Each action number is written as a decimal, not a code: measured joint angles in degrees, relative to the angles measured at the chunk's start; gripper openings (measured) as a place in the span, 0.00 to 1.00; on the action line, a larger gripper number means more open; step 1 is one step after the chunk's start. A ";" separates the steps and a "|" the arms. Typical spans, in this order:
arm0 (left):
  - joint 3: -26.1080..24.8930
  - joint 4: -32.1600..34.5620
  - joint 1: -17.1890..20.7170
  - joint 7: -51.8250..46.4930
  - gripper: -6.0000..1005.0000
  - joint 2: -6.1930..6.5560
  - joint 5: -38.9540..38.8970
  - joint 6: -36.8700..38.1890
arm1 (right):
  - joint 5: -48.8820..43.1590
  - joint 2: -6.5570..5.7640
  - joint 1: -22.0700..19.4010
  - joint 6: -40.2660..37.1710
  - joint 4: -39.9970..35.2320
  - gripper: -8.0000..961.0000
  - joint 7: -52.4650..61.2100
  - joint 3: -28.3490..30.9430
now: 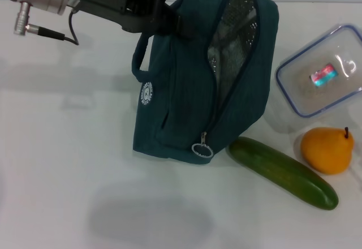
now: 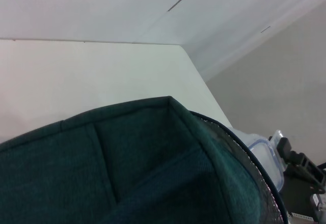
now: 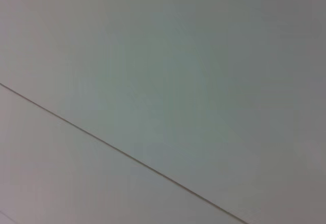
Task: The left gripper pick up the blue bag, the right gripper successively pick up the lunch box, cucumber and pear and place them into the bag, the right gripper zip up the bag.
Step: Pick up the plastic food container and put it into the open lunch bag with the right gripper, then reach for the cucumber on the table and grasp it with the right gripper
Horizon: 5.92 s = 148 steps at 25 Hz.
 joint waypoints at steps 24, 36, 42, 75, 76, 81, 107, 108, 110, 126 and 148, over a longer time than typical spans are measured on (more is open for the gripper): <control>-0.25 0.73 -2.65 -0.48 0.06 0.68 5.25 -0.78 | 1.95 -0.01 0.86 -6.34 -1.92 0.11 1.81 0.00; -0.06 0.90 -4.77 -1.36 0.06 0.84 8.83 -0.79 | 3.61 0.01 2.20 -8.69 -2.89 0.11 2.26 0.00; 0.00 2.79 -4.95 -1.98 0.06 0.58 10.34 -1.20 | 4.57 -0.03 3.69 -10.50 -2.99 0.11 2.26 0.09; 0.26 2.29 -6.21 -4.85 0.06 -2.97 5.99 0.16 | 6.11 0.17 10.89 -14.32 -4.46 0.11 1.67 0.08; 0.27 2.23 -6.14 -4.79 0.06 -3.17 6.04 0.13 | 6.11 0.17 11.03 -14.29 -4.47 0.11 1.60 0.09; 0.26 2.05 -6.13 -4.93 0.06 -3.63 3.80 0.09 | 6.03 0.17 11.24 -12.26 -4.14 0.11 0.17 -0.32; -0.63 -5.85 -5.59 -1.32 0.06 -3.32 -6.56 -0.21 | 1.63 0.17 13.29 -7.08 1.77 0.11 -0.86 -5.23; -0.65 -5.88 -5.59 -1.11 0.06 -3.25 -6.59 -0.21 | 1.45 0.17 13.09 -6.76 1.77 0.11 -0.85 -5.32; -1.05 -5.88 -5.60 -0.68 0.06 -3.20 -6.73 -0.20 | 0.87 0.17 12.78 -5.58 1.85 0.11 -0.84 -5.71; -1.67 -6.52 -5.49 2.24 0.06 -3.48 -7.40 0.04 | -9.26 0.18 15.46 2.73 0.96 0.12 2.34 -5.89; -4.67 -6.59 -3.84 7.70 0.06 -2.53 -6.96 -1.93 | -11.52 -2.47 1.71 -13.44 -28.48 0.58 -3.48 -14.83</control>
